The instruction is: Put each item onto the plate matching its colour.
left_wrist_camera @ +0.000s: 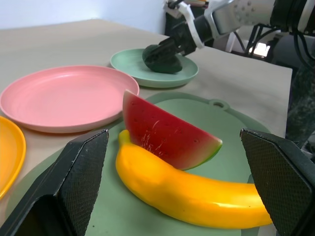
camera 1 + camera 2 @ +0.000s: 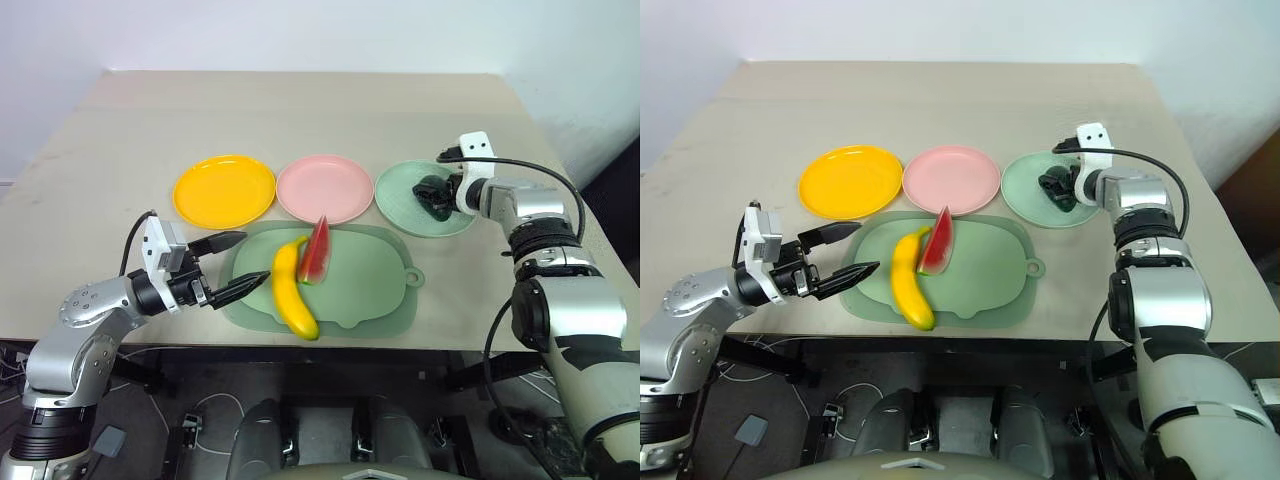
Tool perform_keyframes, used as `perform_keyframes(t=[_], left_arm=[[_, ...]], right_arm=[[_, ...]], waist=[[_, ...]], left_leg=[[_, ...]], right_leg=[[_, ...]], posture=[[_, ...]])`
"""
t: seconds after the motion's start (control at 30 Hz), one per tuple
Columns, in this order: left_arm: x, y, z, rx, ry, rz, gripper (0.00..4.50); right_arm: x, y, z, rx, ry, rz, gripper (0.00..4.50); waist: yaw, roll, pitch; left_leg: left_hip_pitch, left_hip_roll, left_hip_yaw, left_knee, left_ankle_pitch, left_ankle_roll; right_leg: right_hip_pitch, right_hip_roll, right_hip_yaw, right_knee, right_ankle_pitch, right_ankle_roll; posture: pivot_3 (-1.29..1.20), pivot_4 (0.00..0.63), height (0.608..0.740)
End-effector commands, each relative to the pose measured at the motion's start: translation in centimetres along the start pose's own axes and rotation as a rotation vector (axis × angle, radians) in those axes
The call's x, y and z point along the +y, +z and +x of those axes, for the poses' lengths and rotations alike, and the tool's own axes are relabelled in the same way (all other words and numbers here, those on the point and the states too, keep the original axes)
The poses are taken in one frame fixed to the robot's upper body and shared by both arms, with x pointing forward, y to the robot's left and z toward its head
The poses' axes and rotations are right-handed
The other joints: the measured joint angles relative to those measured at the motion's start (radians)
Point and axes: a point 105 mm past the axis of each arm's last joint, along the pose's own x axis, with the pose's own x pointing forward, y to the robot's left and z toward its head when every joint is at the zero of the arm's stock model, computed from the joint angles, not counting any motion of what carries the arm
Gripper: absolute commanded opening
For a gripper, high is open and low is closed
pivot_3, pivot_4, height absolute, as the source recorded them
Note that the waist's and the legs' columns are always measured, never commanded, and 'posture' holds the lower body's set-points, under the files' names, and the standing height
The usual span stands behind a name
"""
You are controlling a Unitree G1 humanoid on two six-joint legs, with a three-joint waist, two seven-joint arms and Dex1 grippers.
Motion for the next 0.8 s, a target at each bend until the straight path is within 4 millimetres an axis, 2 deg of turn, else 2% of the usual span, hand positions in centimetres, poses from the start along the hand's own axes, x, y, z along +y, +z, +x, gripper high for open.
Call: perform_keyframes(t=[0.03,0.2,0.27,0.33,0.43,0.57,0.8], left_arm=[[-0.2,0.9,-0.1,-0.025,0.002,0.032,4.5],[-0.2,0.8,-0.2,-0.022,0.008,0.029,4.5],[-0.2,0.9,-0.1,-0.023,0.009,0.028,4.5],[-0.2,1.0,0.0,-0.023,0.009,0.028,4.5],[0.0,0.8,0.1,-0.017,0.011,0.033,4.5],[0.4,0.7,0.0,-0.013,0.019,0.036,4.5],[0.6,0.5,0.1,-0.012,0.024,0.031,4.5]], right_arm=[[1.1,4.2,-2.5,-0.091,0.09,0.06,4.48],[6.2,4.2,-5.2,-0.007,0.277,0.153,4.48],[9.9,3.4,-6.4,0.059,0.404,0.172,4.48],[12.1,2.7,-7.3,0.103,0.476,0.169,4.48],[15.5,0.9,-7.5,0.176,0.607,0.166,4.48],[17.0,-0.3,-7.1,0.23,0.666,0.226,4.48],[20.1,-0.4,-6.4,0.292,0.713,0.271,4.48]], waist=[[-0.001,0.0,0.0],[-0.009,0.0,0.0],[-0.01,0.0,0.0],[-0.013,0.0,0.0],[-0.013,0.0,0.0],[-0.009,-0.001,0.0],[-0.016,-0.001,0.0]], left_leg=[[0.0,0.0,0.0,0.0,0.0,0.0],[0.0,0.002,-0.001,0.0,0.0,0.0],[0.0,0.002,-0.001,0.0,0.0,0.0],[0.0,0.002,-0.002,-0.001,0.0,0.0],[0.0,0.002,-0.002,-0.001,0.0,0.0],[-0.001,0.001,-0.002,-0.001,0.0,0.0],[-0.001,0.0,-0.002,-0.001,0.0,0.0]], right_leg=[[0.0,0.0,0.0,0.0,0.0,0.0],[0.0,0.0,0.0,0.0,0.0,0.0],[0.0,0.0,0.0,0.0,0.0,0.0],[0.0,0.0,0.0,0.0,0.0,0.0],[0.0,0.0,0.0,0.0,0.0,0.0],[0.0,0.0,-0.001,-0.001,0.0,0.0],[0.0,0.0,-0.001,0.0,0.0,0.0]], posture=[[0.0,0.15,0.695],[0.0,0.15,0.695],[0.0,0.15,0.695],[0.0,0.15,0.695],[0.0,0.15,0.695],[0.0,0.15,0.695],[0.0,0.15,0.695]])
